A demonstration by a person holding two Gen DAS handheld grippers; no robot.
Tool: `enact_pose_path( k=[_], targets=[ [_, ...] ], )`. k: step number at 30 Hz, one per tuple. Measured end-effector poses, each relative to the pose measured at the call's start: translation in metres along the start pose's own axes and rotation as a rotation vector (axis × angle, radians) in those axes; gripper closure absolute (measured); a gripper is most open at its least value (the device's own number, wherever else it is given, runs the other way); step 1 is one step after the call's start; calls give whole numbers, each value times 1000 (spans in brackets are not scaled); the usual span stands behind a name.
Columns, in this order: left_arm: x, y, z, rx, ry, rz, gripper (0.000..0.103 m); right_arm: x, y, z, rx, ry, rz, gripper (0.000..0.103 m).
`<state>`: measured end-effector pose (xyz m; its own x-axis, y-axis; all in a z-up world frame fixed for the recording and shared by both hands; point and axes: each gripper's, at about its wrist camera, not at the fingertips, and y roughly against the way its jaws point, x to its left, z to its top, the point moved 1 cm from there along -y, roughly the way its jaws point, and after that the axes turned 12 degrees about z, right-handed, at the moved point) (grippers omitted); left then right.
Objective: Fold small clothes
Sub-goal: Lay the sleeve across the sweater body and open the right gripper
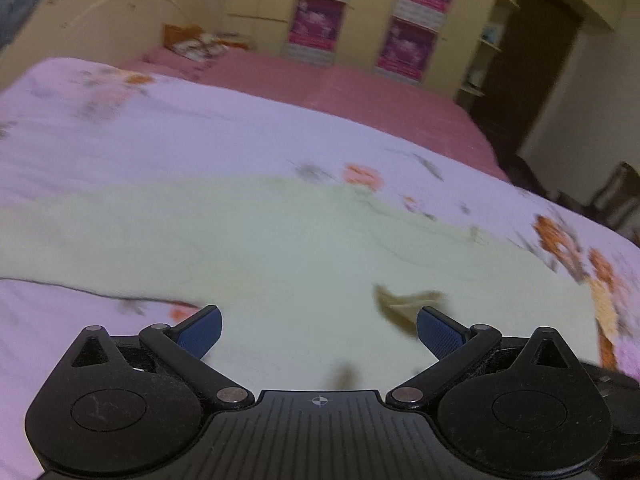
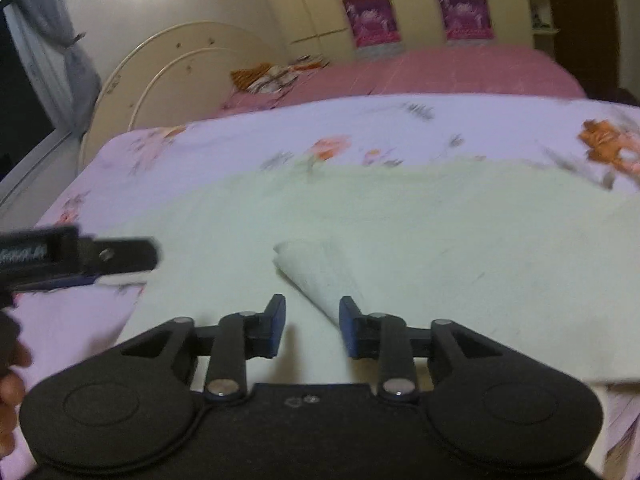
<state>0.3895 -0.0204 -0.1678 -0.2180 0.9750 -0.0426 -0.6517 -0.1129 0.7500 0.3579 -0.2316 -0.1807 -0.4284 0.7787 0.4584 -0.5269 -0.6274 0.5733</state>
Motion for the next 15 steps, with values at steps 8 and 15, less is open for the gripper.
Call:
enact_pose_path(
  k=[8, 15],
  targets=[
    [-43, -44, -28, 177, 15, -219, 44, -34, 80, -18, -92, -53, -208, 48],
    [-51, -73, -29, 166, 164, -256, 46, -57, 100, -46, -99, -142, -281, 48]
  ],
)
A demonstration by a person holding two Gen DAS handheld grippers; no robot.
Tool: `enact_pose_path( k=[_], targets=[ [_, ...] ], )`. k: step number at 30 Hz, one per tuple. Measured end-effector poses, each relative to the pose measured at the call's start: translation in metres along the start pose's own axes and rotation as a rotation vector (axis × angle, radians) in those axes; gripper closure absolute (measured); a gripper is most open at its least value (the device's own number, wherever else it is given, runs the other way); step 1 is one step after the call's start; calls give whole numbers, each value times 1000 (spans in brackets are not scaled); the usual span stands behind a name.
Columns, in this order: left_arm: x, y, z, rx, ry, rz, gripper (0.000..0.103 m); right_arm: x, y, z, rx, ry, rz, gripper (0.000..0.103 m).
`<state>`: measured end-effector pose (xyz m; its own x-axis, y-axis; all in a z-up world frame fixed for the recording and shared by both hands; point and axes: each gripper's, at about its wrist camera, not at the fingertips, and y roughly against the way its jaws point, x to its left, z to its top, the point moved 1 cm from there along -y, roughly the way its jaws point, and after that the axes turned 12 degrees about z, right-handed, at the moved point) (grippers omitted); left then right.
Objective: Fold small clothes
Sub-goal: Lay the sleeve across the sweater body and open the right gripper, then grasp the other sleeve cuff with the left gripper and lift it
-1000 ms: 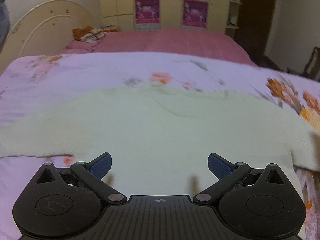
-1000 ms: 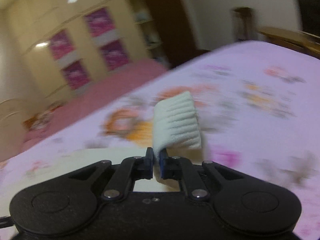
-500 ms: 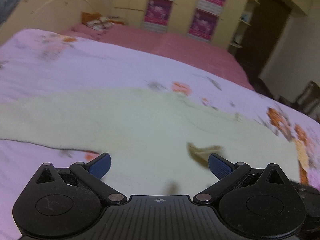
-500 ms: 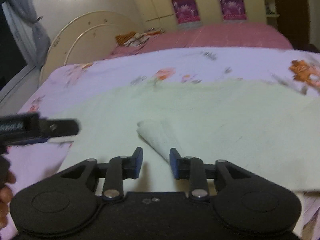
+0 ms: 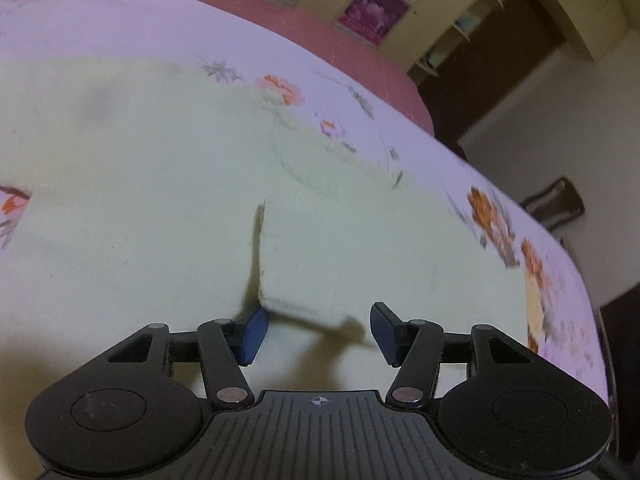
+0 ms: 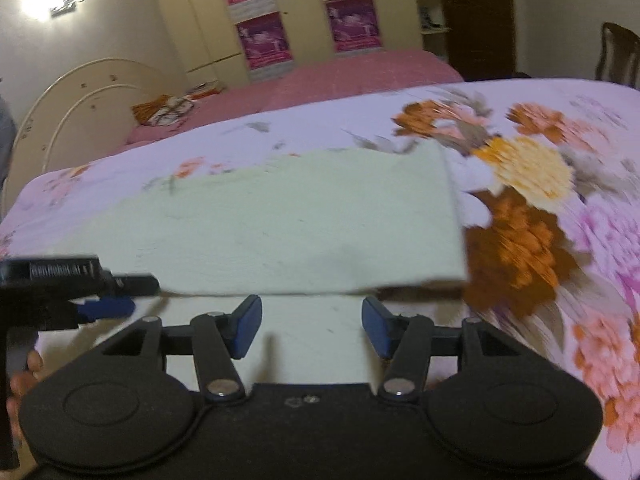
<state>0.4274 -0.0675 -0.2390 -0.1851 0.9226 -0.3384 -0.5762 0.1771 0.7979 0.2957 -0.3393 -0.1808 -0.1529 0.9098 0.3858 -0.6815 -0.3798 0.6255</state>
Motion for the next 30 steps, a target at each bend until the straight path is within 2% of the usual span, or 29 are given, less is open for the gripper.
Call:
enact_pose_path(
  k=[2, 3, 4, 5, 8, 13, 16, 19, 21, 24, 27, 28, 29, 30],
  targets=[
    [-9, -5, -1, -18, 20, -5, 47, 0, 0, -5, -1, 2, -27, 48],
    [-11, -8, -2, -33, 30, -9, 54, -5, 0, -5, -2, 3, -40, 48],
    [-13, -6, 0, -41, 38, -5, 91, -10, -1, -6, -3, 3, -54, 48],
    [-12, -8, 1, -30, 49, -5, 100, -12, -2, -6, -2, 6, -72, 48],
    [-8, 1, 2, -54, 84, -24, 100, -19, -5, -4, 5, 10, -115, 46],
    [-6, 32, 34, -197, 115, -61, 100, -27, -13, -1, 13, 13, -164, 42],
    [7, 49, 55, -261, 132, -58, 100, -28, -20, 1, 12, 6, -159, 41],
    [23, 54, 65, -307, 123, -4, 100, -24, -30, 7, 5, 14, -134, 42],
    [41, 50, 67, -311, 159, 41, 100, -22, -41, 12, 5, 30, -142, 49],
    [64, 35, 63, -295, 193, 112, 100, -23, -49, 17, 8, 16, -136, 53],
    [74, 13, 55, -262, 174, 171, 100, -23, -51, 18, 9, 22, -126, 54],
    [77, 11, 54, -249, 165, 182, 100, -24, -51, 18, 9, 18, -115, 57],
    [79, 7, 50, -246, 157, 201, 100, -26, -51, 19, 4, 7, -99, 69],
    [80, 4, 48, -247, 142, 219, 100, -27, -50, 20, -4, -2, -92, 89]
  ],
)
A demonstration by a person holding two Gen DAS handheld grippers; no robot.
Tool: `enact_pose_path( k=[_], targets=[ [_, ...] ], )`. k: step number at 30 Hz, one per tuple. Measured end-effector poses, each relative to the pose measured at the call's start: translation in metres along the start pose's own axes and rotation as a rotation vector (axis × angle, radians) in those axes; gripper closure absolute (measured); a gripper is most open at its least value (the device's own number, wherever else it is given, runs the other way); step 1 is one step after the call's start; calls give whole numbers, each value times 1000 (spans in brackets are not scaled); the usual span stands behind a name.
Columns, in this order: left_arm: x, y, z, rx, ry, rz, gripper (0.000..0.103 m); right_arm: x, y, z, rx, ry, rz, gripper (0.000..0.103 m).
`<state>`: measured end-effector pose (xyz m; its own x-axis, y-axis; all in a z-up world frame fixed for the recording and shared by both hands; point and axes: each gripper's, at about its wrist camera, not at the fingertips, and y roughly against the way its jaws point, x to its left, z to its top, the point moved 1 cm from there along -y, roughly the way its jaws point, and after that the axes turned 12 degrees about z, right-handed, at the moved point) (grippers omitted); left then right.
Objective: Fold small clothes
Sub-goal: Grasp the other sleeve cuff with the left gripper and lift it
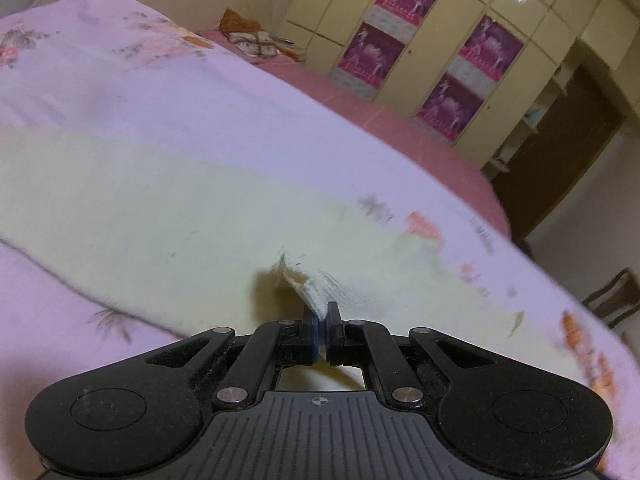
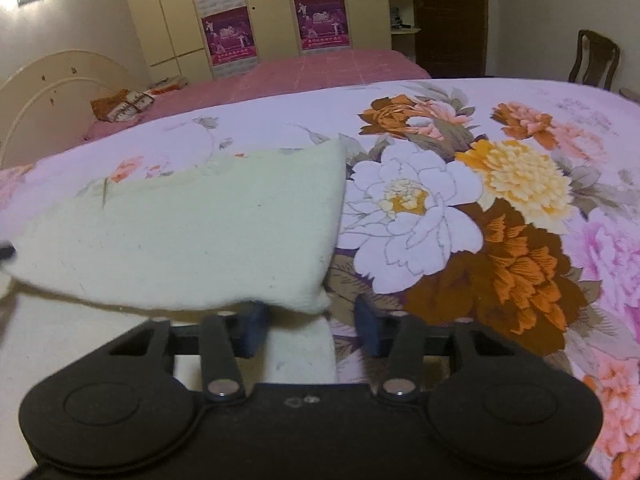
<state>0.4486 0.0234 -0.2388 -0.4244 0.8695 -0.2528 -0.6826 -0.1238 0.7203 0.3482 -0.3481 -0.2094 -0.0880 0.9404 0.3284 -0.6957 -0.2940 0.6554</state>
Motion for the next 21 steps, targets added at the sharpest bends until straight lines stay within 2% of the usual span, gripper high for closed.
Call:
enact_pose_path(
  k=[1, 3, 5, 7, 10, 12, 14, 16, 18, 21],
  targets=[
    [2, 0, -2, -2, -7, 6, 100, -2, 0, 1, -4, -6, -5, 93],
    [3, -1, -1, -6, -22, 12, 100, -10, 4, 0, -24, -39, -37, 93],
    [4, 6, -9, -15, -61, 20, 100, -23, 9, -5, -34, -100, -29, 95],
    [2, 16, -9, -26, -121, 30, 100, -18, 11, -7, -26, -68, -46, 95],
    [15, 39, -11, -15, -114, 21, 100, -14, 18, -9, 16, -48, -35, 95],
    [26, 52, -10, -32, -84, 30, 100, -15, 32, -10, 0, -62, -15, 83],
    [28, 63, -7, -61, -74, 18, 100, -15, 45, -7, -35, -66, 12, 81],
    [16, 64, -3, -72, -112, -16, 100, -17, 50, 2, -83, -86, 35, 73],
    [2, 61, 1, -71, -124, -43, 100, -21, 38, 16, -90, -116, 53, 53],
    [-20, 39, 2, -41, -162, -44, 100, -26, 7, 35, -79, -136, 77, 55]
  ],
)
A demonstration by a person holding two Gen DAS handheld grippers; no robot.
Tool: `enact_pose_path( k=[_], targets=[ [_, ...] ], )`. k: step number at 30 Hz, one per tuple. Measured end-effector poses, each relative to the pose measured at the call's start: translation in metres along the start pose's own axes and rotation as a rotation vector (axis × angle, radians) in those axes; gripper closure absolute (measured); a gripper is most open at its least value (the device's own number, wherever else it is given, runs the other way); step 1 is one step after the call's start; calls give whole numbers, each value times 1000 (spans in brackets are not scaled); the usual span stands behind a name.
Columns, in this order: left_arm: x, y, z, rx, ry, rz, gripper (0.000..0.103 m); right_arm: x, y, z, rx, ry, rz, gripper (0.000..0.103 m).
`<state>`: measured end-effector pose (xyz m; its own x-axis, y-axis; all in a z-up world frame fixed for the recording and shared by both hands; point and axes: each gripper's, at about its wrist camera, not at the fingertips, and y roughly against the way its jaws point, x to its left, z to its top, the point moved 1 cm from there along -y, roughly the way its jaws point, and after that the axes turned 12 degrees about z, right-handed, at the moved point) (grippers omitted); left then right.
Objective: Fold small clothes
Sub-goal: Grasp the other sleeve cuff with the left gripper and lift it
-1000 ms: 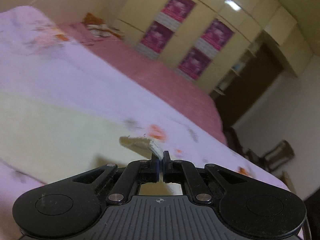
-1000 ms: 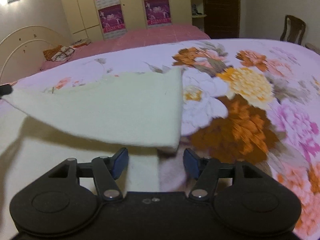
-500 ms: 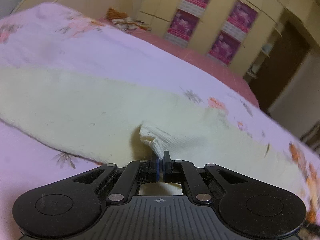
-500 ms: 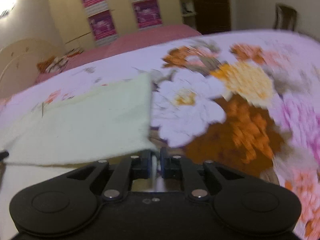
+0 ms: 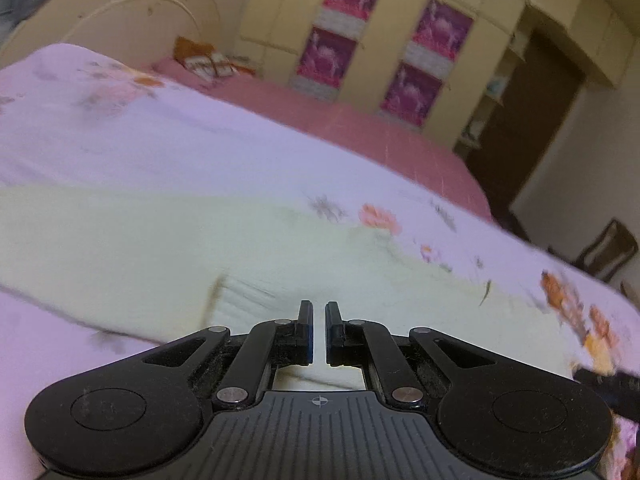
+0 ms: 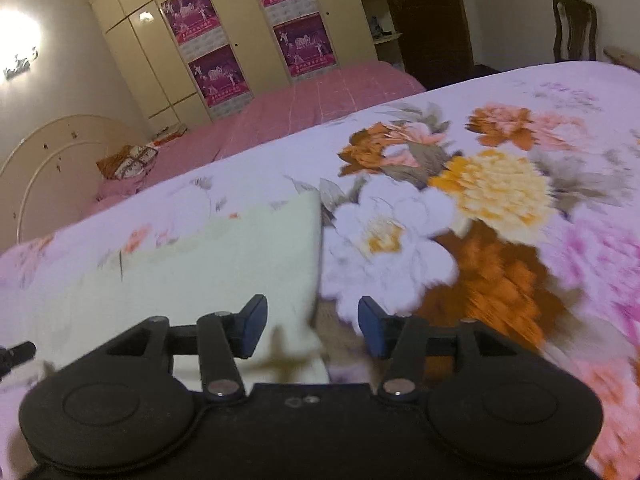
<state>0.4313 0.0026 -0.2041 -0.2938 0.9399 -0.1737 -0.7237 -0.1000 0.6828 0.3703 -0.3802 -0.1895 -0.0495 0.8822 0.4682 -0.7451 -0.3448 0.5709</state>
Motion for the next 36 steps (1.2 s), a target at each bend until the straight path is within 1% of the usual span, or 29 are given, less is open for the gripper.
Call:
enact_pose_path(
  k=[2, 3, 6, 8, 10, 11, 12, 13, 14, 16, 18, 19, 21, 23, 24, 26, 28, 29, 30, 33, 36],
  targets=[
    [-3, -24, 1, 52, -5, 26, 100, -6, -21, 8, 19, -42, 8, 55],
    [-2, -30, 1, 59, 1, 46, 100, -9, -32, 12, 32, -61, 16, 56],
    [6, -39, 7, 29, 27, 67, 100, -18, -55, 24, 24, -94, 2, 57],
    [11, -44, 9, 13, 35, 81, 100, -22, -66, 31, 22, -118, 13, 57],
    [14, -46, 8, -2, 29, 90, 100, -20, -75, 38, 38, -113, 54, 83],
    [13, -43, 7, -11, 9, 95, 100, -18, -78, 39, 47, -95, 54, 95],
    [12, -42, 6, -16, 2, 101, 100, -13, -78, 38, 40, -44, 18, 95],
    [14, -40, 4, -20, 6, 108, 100, -10, -79, 35, 37, 14, -44, 95],
    [17, -36, 3, -20, 23, 116, 100, -11, -80, 31, 34, 49, -77, 97],
    [24, -29, 3, -21, 67, 128, 100, -9, -76, 29, 31, 62, -89, 94],
    [27, -19, 1, -25, 64, 140, 100, 1, -67, 30, 14, 94, -118, 77],
    [29, -16, 1, -27, 54, 133, 100, 4, -60, 32, -5, 104, -114, 77],
    [31, -9, -2, -22, 25, 129, 100, 18, -49, 28, -20, 118, -55, 74],
    [41, -8, -3, 16, 26, 136, 100, 36, -47, 18, 17, 150, -4, 72],
    [49, -5, -4, 31, 47, 139, 100, 46, -49, 11, 38, 174, 14, 69],
    [70, 2, -4, 51, 105, 161, 99, 62, -55, -3, 72, 240, 9, 64],
    [96, 9, -4, 72, 155, 184, 99, 73, -64, -17, 137, 279, -16, 63],
    [110, 12, -4, 84, 181, 201, 99, 76, -66, -21, 148, 282, -19, 62],
    [127, 16, -4, 94, 213, 224, 99, 82, -63, -21, 133, 284, -14, 62],
    [170, 24, -7, 110, 291, 285, 99, 107, -58, -24, 119, 289, 55, 63],
    [218, 34, -9, 107, 404, 305, 99, 134, -59, -31, 131, 290, 116, 63]
  ],
)
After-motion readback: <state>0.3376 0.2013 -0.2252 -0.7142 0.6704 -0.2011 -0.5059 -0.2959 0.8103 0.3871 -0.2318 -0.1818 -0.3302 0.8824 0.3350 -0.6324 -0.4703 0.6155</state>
